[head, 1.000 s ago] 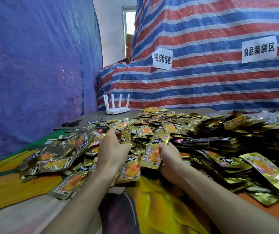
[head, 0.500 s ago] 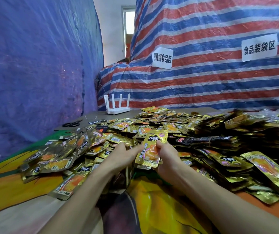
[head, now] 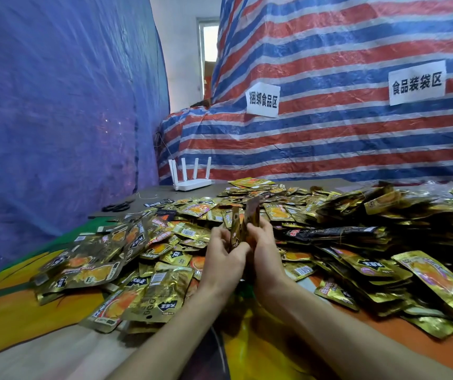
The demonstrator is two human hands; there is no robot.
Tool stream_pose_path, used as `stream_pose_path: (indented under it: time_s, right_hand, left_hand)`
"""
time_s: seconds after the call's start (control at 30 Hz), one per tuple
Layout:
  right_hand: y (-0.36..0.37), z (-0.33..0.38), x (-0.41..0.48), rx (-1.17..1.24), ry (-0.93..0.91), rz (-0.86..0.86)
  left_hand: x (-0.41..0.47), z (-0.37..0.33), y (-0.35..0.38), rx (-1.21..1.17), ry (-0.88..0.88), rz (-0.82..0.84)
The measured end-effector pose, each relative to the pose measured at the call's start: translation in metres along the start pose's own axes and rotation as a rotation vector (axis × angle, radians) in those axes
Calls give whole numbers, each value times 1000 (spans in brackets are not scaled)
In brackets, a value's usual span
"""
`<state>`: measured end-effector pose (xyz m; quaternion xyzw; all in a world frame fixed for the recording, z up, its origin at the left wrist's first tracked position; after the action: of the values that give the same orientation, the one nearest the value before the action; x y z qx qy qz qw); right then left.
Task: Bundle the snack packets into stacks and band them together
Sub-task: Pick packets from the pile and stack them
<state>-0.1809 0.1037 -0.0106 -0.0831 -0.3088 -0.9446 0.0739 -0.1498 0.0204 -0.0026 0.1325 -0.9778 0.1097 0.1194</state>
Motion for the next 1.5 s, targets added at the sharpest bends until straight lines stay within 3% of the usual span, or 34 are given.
stream_pose_path:
  time_s: [0.2,0.33,0.5,0.7,0.87,0.97,1.13,1.37,1.5]
  right_hand:
    - [5,-1,-6,-94,-62,101]
    - [10,1,-12,92,60,126]
    - [5,3,-14,229,168,19]
    - [4,10,-15,219,162,-35]
    - [-8,11,-8,-116,207,-117]
    - [-10,13,-8,-163,258,-131]
    - [-2,21,-9,-262,271,-110]
    - [-16,67,-43,-784,43,-40]
    - [-54,113,-57,-942,-108,-116]
  left_hand:
    - [-4,3,0,-79,75,73]
    - [-1,0,-6,-152,171,61]
    - [-6,-4,-6,-127,221,56]
    - [-13,-12,-7,-143,424,32]
    - [-15,-11,-2,-13,422,112]
    - [-11,-6,0,118,385,128]
    - [-9,-8,-1,184,379,-28]
    - [-16,-28,9,310,444,-105]
    - [-33,-37,40,339,542,-28]
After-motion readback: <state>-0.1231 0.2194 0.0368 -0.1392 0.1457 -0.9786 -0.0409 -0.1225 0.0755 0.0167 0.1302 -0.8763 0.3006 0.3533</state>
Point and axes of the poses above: each hand's wrist, its own x-axis towards the middle knuckle, its own y-axis out of the palm, z = x × y, the point moved 5 cm from there along x, towards the middle knuckle, and after that the axes turned 14 degrees about x, right-handed, at the moved point
